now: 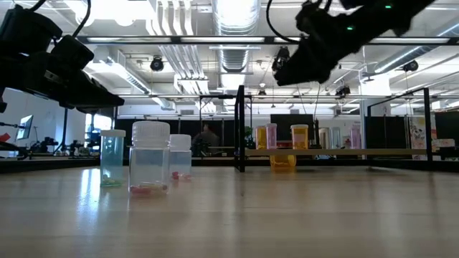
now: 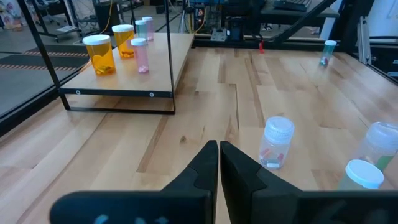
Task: Pick and place medicine bottles onto shelf by color
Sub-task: Put the top transparent pill bottle on the shelf
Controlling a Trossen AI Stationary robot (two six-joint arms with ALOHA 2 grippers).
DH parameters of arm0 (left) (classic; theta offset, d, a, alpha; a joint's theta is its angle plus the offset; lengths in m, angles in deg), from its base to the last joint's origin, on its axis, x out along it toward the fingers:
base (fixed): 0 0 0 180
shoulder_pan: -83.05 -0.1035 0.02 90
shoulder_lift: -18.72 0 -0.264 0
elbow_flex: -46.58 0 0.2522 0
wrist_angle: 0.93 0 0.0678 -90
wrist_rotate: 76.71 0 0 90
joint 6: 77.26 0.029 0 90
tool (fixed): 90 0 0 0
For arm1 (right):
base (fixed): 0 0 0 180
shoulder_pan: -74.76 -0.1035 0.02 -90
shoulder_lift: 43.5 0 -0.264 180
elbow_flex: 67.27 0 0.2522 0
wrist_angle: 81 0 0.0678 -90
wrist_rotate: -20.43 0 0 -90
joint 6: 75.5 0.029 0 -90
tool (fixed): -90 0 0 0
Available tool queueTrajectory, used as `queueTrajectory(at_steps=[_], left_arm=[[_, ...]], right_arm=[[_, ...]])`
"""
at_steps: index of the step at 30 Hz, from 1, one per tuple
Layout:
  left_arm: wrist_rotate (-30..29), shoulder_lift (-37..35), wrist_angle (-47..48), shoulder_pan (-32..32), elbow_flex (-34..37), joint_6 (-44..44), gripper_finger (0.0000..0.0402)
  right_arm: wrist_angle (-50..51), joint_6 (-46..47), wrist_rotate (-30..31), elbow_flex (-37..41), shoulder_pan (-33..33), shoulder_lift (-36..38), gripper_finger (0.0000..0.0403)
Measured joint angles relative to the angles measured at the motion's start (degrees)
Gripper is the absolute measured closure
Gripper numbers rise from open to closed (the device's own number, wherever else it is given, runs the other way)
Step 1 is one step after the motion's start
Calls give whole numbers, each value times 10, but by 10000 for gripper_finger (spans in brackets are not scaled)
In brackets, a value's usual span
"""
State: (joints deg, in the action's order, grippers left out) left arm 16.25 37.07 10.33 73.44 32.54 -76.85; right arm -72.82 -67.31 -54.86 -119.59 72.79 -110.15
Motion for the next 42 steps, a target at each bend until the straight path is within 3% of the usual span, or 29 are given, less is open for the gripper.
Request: queueTrajectory(at_steps=[3, 8, 14, 19, 23, 29, 31, 33, 36, 39, 42], left_arm=[[0, 0, 0, 0, 0, 0, 402], [0, 0, 0, 0, 0, 0, 402], [0, 1, 0, 0, 0, 0, 402], [-6, 0, -1, 0, 0, 22, 402], [-52, 0, -1, 0, 0, 166, 402], [-48, 4, -15, 0, 0, 180, 402], [-17, 11, -76, 0, 0, 130, 402], [15, 17, -148, 0, 0, 19, 402], [8, 27, -262, 0, 0, -109, 402], [17, 37, -356, 0, 0, -176, 402], [55, 52, -432, 0, 0, -181, 402]], right_arm=[[-51, 33, 4, 48, -68, -12, 214], [-237, 53, 30, 126, -162, -73, 216], [-445, 49, 48, 152, -210, -202, 216], [-475, 48, 67, 138, -248, -260, 220], [-474, 53, 153, 140, -295, -265, 228], [-475, 92, 266, 142, -359, -269, 241], [-473, 106, 284, 142, -376, -276, 244], [-474, 118, 304, 139, -387, -287, 248], [-474, 121, 338, 136, -394, -302, 252], [-473, 113, 369, 134, -393, -318, 255], [-473, 109, 422, 131, -386, -331, 259]])
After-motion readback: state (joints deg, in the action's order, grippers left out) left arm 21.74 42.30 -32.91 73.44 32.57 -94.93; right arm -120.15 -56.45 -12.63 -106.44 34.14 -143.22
